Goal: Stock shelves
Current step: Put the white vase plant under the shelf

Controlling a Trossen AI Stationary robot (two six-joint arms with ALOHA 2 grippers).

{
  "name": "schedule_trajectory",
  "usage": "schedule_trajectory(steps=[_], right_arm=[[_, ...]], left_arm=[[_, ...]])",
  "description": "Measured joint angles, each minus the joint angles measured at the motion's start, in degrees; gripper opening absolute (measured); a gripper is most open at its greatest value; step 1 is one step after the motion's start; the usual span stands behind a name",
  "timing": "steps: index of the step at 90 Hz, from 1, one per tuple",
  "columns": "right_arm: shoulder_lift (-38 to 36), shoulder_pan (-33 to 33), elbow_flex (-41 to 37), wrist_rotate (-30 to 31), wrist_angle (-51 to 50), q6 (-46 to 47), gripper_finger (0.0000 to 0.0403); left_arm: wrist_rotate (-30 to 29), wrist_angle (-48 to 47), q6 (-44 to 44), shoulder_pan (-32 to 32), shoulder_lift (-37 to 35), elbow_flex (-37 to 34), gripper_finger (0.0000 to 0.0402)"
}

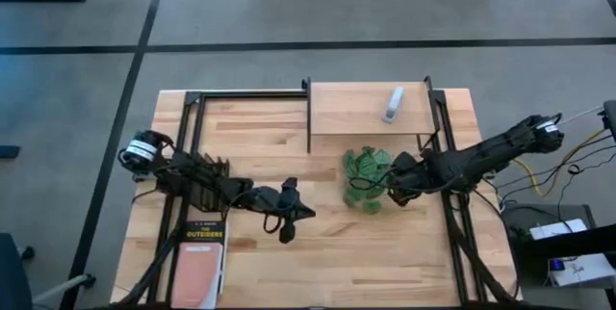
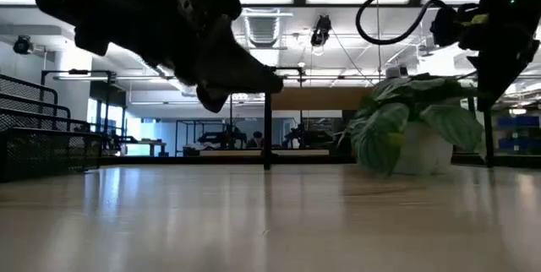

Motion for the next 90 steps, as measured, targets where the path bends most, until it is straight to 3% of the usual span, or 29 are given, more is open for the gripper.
schedule_trajectory(steps=[18,55,90], right_arm=[[0.04,-0.30,-0.07,6.41,-0.37,-4.69,0.0000],[0.04,-2.97,-2.48,7.25,12.04,-16.45,0.0000],[0.04,-2.89,-3.28,6.88,24.70,-24.76,0.0000]], left_arm=[[-6.71,-0.06,3.45,0.04,0.17,-0.47,0.0004],[-8.97,-1.70,5.36,0.18,0.22,-0.47,0.0004],[-14.89,-1.85,6.75,0.46,0.22,-0.47,0.0011]])
